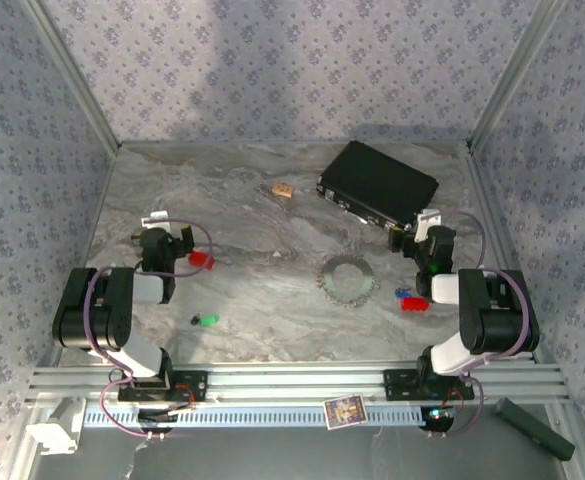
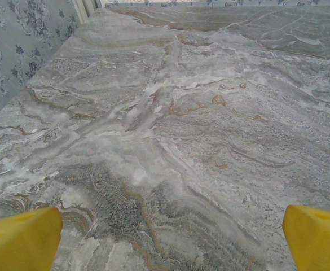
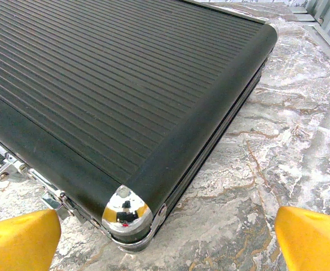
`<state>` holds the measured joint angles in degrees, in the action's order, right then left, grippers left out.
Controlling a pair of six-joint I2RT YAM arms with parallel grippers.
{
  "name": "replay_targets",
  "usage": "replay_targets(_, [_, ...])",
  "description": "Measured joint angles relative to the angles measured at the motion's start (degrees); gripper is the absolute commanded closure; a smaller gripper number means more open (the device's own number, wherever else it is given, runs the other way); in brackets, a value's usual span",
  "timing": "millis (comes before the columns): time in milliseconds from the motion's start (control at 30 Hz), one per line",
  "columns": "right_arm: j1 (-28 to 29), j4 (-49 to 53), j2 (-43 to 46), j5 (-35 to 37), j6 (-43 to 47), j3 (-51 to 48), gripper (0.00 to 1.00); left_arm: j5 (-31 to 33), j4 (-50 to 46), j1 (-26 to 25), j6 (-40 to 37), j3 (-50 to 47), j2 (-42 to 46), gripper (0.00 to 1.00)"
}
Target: Put the keys on the keyring
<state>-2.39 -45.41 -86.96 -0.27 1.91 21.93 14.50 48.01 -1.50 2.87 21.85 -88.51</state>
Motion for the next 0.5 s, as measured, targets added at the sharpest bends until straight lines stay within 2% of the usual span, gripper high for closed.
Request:
replay_targets(367, [0.0, 0.0, 0.0, 0.0, 0.0, 0.0, 0.01, 0.0, 0.0, 0.0, 0.0, 0.0, 0.0, 0.0])
replay_targets(500, [0.37, 3.96, 1.77, 0.15, 0.09, 0.74, 0.05, 0.02, -3.19, 0.0, 0.0, 0.26, 1.88, 0.0])
